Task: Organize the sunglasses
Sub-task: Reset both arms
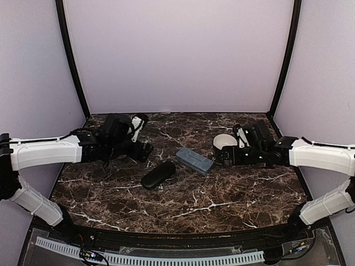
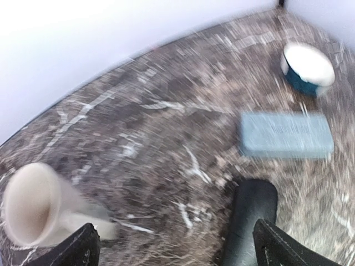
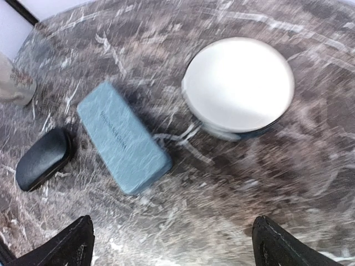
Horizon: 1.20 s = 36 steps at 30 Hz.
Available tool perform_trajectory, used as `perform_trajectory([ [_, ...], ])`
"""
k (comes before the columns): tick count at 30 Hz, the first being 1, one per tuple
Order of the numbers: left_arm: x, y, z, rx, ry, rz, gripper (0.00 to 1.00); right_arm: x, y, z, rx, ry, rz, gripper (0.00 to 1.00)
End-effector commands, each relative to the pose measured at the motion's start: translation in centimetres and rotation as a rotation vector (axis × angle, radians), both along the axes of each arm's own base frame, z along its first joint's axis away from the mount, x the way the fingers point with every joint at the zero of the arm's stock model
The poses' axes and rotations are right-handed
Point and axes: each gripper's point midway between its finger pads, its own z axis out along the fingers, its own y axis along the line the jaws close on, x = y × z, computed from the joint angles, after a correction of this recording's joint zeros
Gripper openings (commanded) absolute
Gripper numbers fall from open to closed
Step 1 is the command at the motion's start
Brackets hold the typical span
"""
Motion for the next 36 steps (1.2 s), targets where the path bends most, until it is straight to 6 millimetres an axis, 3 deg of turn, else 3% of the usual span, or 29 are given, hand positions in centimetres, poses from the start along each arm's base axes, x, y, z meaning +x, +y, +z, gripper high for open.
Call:
perform_trajectory([
  [1, 1.3, 5.9, 3.8, -0.179, -0.090, 0.243, 0.99, 1.9, -4.2, 4.7, -0.088, -0.132, -0.130, 1.00],
  [5, 1.8, 11.9, 5.3, -0.283, -0.144, 0.435, 0.99, 3.0, -6.1, 7.4, -0.115, -0.169, -0.169, 1.00],
  [8, 1.2, 13.9, 6.4, -0.338, -0.195, 0.486, 0.99, 3.5, -6.9, 9.5, -0.158, -0.222, -0.181, 1.00],
  [14, -0.2, 14.5, 7.2, -0.353, -0.250, 0.451, 0.98, 3.9, -8.3, 12.8, -0.159, -0.352, -0.240, 1.00],
  [20, -1.7, 14.5, 7.4, -0.407, -0.301, 0.388, 0.95, 2.7, -9.4, 13.9, -0.104, -0.459, -0.264, 1.00],
  [36, -2.3, 15.1, 7.1, -0.385, -0.318, 0.388, 0.95, 1.8, -10.2, 13.9, -0.097, -0.486, -0.275, 1.00],
])
